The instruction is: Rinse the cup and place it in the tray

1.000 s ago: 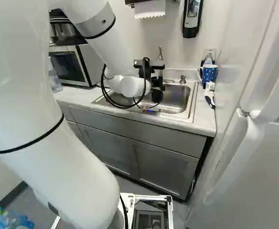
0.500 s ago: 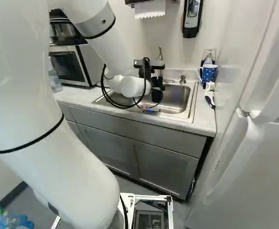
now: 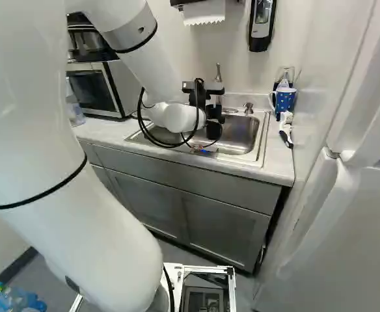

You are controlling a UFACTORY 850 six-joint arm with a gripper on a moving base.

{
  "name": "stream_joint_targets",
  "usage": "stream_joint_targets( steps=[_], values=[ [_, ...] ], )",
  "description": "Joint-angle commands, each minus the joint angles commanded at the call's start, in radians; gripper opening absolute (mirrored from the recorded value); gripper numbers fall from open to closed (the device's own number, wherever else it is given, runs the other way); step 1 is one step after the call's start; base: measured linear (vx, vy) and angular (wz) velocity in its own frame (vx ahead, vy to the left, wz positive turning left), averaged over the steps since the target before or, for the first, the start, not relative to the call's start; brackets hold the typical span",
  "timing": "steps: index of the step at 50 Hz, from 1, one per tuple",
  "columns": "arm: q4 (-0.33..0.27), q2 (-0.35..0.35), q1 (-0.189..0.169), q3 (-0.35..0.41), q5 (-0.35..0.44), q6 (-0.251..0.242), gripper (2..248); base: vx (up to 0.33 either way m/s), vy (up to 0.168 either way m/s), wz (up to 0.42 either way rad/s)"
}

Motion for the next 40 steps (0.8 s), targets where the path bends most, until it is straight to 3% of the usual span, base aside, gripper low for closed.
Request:
stream_joint_targets(
  steps=[40],
  values=[
    [0.000,0.000,0.000,0.000,0.000,0.000,123,0.000,0.000,0.000]
  ],
)
